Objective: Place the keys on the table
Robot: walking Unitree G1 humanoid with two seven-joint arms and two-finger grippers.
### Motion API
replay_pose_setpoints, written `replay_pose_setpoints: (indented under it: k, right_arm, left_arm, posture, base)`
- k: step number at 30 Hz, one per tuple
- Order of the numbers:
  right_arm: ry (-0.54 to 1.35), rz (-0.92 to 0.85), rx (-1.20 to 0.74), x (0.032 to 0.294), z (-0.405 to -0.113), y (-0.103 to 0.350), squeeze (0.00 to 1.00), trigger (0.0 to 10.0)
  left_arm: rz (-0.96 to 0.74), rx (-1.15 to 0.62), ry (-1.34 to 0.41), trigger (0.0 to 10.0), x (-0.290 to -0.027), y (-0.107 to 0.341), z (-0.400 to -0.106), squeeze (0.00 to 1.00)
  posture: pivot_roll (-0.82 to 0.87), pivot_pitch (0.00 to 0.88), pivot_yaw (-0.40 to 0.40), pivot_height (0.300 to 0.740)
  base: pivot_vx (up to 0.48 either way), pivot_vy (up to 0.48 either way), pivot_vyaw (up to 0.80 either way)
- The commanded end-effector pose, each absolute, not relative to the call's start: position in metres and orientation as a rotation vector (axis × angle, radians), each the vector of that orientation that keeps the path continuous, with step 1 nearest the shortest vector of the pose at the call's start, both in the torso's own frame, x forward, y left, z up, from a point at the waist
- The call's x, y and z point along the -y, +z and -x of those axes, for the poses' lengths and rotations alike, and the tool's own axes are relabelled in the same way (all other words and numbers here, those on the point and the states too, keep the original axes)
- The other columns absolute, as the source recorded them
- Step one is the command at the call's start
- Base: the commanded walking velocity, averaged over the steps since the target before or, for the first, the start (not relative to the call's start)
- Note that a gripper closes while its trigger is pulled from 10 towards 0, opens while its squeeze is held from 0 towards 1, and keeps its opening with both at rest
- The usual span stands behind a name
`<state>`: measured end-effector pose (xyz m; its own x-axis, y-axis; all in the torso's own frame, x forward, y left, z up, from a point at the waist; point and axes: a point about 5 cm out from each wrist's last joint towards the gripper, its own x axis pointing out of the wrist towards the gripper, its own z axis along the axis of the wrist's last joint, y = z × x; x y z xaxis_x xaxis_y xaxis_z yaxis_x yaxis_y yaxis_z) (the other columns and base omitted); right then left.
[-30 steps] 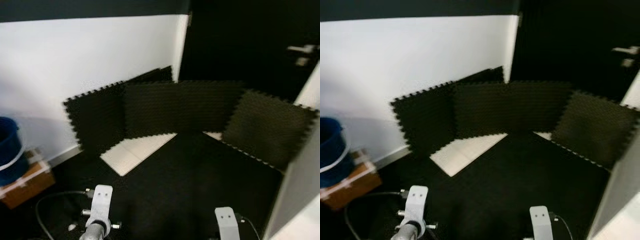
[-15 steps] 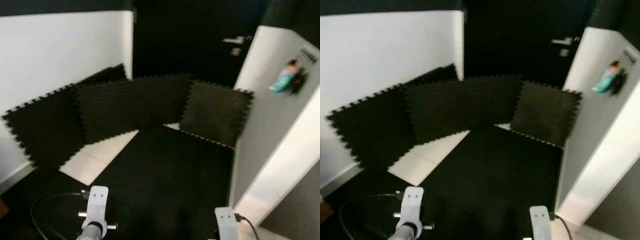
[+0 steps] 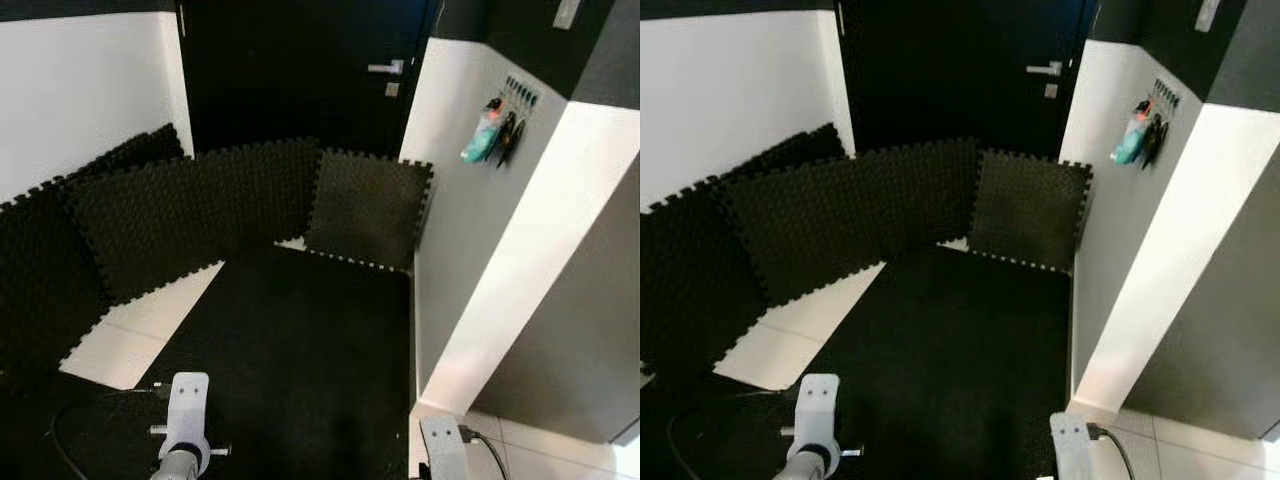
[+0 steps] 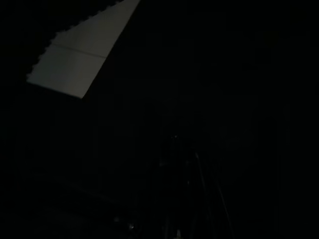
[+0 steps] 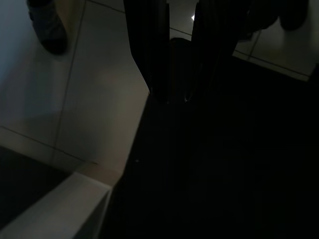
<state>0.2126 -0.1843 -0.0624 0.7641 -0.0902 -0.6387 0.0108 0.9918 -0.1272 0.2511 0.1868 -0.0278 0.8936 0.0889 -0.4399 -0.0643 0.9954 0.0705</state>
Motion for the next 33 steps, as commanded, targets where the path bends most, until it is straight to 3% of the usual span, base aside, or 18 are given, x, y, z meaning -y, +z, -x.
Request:
replay_pose_setpoints:
  k: [1, 33]
  right_arm:
    - [-0.056, 0.131, -0.694, 0.1866, -0.2133, -0.0614, 0.00, 10.0]
    - [-0.061, 0.129, -0.697, 0.1866, -0.2100, -0.0631, 0.00, 10.0]
  left_arm:
    - [-0.066, -0.484, 0.096, 10.0, -0.1913, -0.0310, -0.2473, 0.00]
    - [-0.072, -0.496, 0.092, 10.0, -0.1905, -0.0309, -0.2489, 0.00]
  posture:
    - [0.05, 0.009, -0.034, 0.740]
    - [0.04, 0.013, -0.026, 0.740]
  base:
    - [0.000, 0.000, 0.00]
    - [0.342, 0.000, 0.00]
